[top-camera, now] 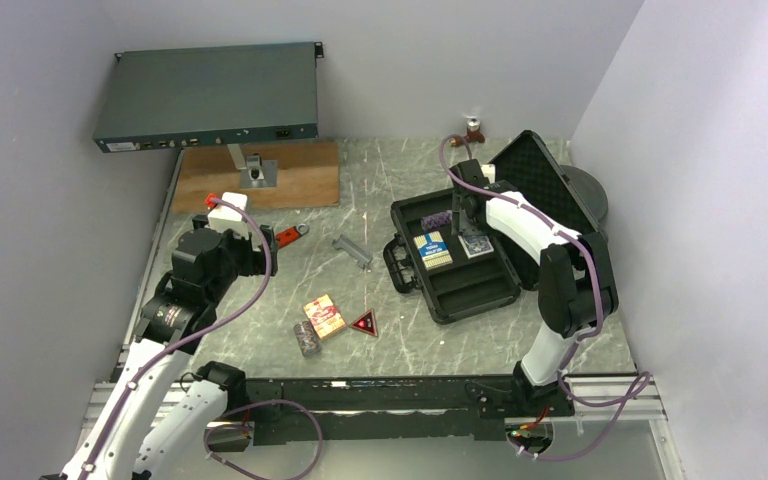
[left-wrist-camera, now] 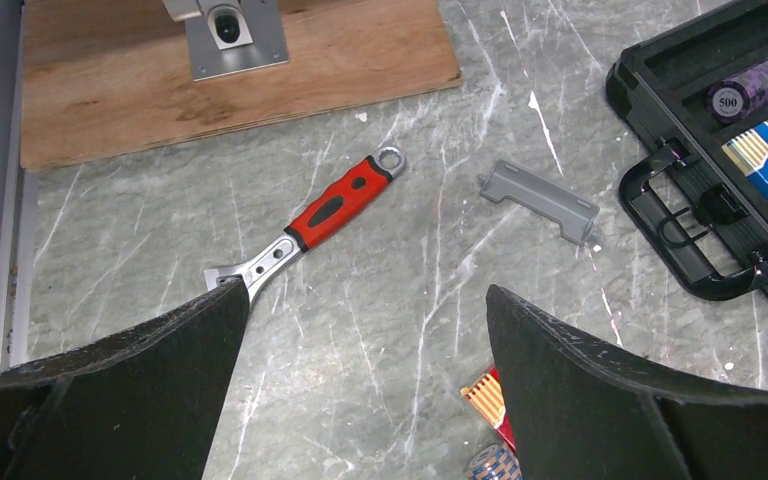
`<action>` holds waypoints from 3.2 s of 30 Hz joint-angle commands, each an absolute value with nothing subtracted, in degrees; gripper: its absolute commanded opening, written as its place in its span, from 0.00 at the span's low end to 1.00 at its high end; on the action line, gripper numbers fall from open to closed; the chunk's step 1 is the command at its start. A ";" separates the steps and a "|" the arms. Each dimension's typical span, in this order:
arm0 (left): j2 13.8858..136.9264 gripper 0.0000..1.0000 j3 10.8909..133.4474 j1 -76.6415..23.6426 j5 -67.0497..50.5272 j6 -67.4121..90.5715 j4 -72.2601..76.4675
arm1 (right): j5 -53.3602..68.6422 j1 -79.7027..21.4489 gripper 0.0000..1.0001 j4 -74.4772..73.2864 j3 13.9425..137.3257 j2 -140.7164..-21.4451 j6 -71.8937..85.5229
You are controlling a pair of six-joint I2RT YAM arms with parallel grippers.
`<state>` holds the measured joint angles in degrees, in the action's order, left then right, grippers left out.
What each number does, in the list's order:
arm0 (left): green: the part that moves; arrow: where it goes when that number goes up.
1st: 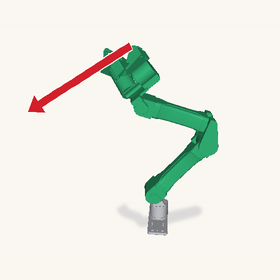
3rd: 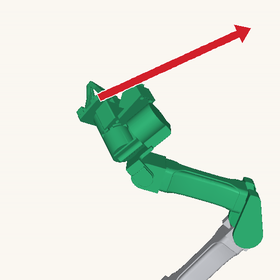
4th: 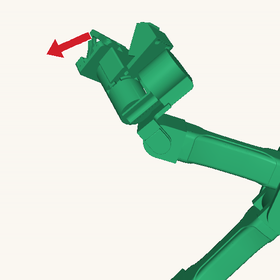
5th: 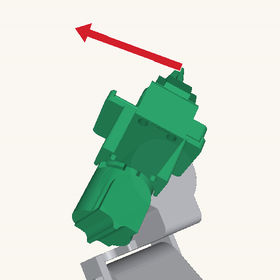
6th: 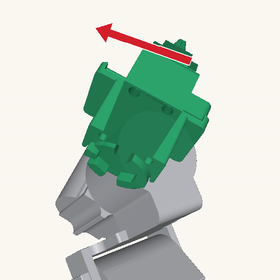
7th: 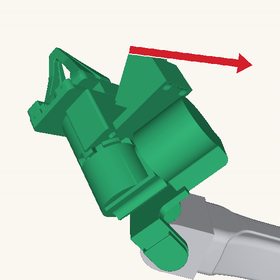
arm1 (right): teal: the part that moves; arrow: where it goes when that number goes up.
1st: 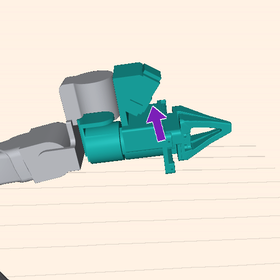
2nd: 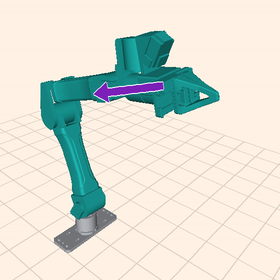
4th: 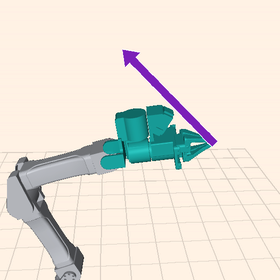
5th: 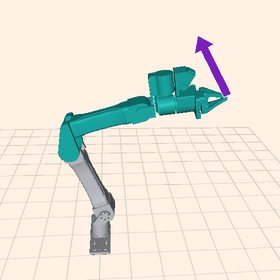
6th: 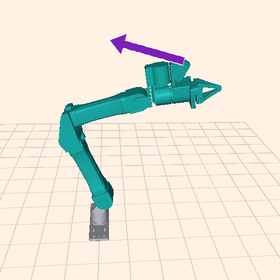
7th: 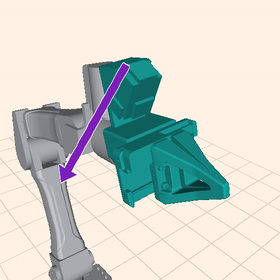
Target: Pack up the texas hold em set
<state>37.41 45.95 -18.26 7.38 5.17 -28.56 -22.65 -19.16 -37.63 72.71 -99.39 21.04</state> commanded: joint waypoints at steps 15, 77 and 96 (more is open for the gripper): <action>37.48 0.95 46.58 -18.63 6.85 5.27 -27.77 | -22.85 -18.68 0.43 -38.23 73.19 -98.18 21.97; 37.10 0.95 46.67 -18.63 8.98 4.83 -28.09 | 9.31 -55.82 1.00 -21.22 60.67 -77.25 -5.55; 35.37 0.95 46.58 -18.63 13.48 5.26 -28.56 | 13.03 -61.25 1.00 -19.28 58.98 -85.94 -15.92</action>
